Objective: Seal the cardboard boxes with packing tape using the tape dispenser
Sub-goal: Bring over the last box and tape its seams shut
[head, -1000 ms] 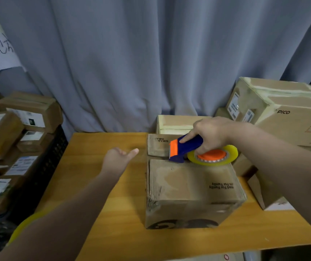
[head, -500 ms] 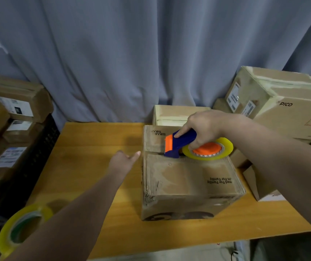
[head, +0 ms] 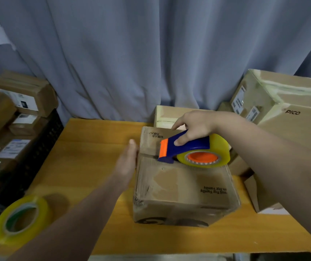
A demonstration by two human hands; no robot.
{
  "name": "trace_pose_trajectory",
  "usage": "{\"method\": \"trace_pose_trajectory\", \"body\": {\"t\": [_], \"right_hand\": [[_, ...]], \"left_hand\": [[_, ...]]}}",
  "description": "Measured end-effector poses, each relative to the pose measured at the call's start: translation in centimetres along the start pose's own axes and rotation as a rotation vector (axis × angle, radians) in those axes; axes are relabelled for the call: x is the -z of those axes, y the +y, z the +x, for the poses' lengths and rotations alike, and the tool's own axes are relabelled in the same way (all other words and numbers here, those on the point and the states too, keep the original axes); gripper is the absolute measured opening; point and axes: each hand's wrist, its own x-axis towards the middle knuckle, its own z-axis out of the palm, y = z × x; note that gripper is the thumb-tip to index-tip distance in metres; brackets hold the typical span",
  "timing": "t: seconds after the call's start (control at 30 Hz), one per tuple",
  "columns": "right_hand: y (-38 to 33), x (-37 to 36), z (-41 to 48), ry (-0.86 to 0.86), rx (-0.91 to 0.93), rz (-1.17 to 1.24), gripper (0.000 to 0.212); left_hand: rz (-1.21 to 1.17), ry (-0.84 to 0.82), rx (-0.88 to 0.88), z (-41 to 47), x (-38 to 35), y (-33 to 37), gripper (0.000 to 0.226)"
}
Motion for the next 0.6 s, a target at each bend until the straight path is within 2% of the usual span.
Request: {"method": "trace_pose_trajectory", "body": {"t": [0.03,0.07,0.13,0.2,0.27,0.33,0.47,0.6], "right_hand": [[0.2,0.1,0.3,-0.015,0.011,-0.005,0.065],[0.4,0.3,0.6,-0.038,0.017,0.006,0.067],[0.9,0.7,1.1,-0.107,0.015,0.084,0.072],[2.0,1.0,1.8,-0.186,0.015,0.206,0.076],[3.5,1.1,2.5,-0.243,0.029,0.362,0.075],[4.8,0.7,3.3,-0.306,0.026,0.564,0.072],[5.8,-0.2,4.9,-0.373,0.050,0.820,0.068],[6.7,-0.4,6.8,-0.447,0.053,0.873,0.098]], "left_hand": [[0.044,-0.125,0.031,-0.4,-0.7,0.2,0.076],[0.131,-0.166,0.062,-0.6,-1.2,0.3,0.086],[0.292,-0.112,0.034,-0.4,-1.2,0.9,0.097],[0.608,-0.139,-0.183,-1.3,-0.8,1.8,0.110],[1.032,-0.320,-0.420,-2.6,-0.6,2.3,0.132],[1.305,-0.466,-0.428,-4.0,-0.6,2.0,0.140],[1.432,-0.413,-0.388,-4.5,-0.9,1.3,0.141],[1.442,-0.368,-0.346,-4.0,-1.0,1.1,0.141]]}}
